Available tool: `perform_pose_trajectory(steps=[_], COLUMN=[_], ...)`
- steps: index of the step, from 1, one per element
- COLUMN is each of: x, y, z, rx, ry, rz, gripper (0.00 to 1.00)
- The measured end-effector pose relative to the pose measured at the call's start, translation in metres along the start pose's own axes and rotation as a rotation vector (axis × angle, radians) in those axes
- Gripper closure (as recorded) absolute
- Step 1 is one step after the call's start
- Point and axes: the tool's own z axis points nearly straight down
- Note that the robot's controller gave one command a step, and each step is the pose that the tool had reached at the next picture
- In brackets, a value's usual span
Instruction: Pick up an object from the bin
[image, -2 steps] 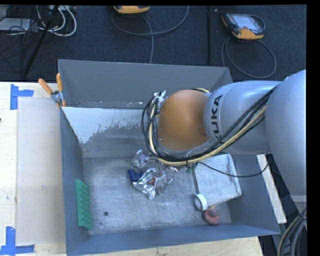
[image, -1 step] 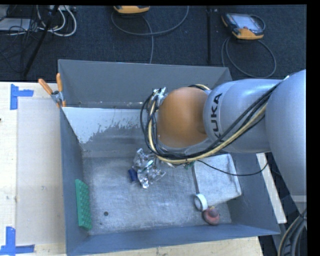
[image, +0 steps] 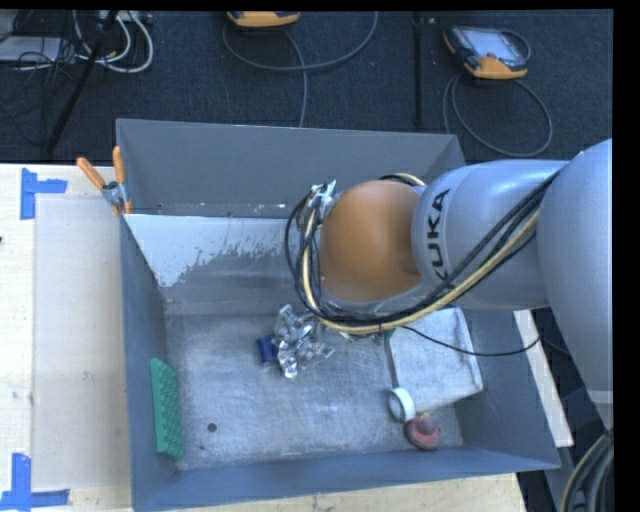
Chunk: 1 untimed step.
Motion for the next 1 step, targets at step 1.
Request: perform_pose_trajectory(steps=[1], x=[-0.0006], y=[-0.0005], z=[-0.0001], rx=[0.000], ry=[0.000], rz=[0.002], gripper=[1.00])
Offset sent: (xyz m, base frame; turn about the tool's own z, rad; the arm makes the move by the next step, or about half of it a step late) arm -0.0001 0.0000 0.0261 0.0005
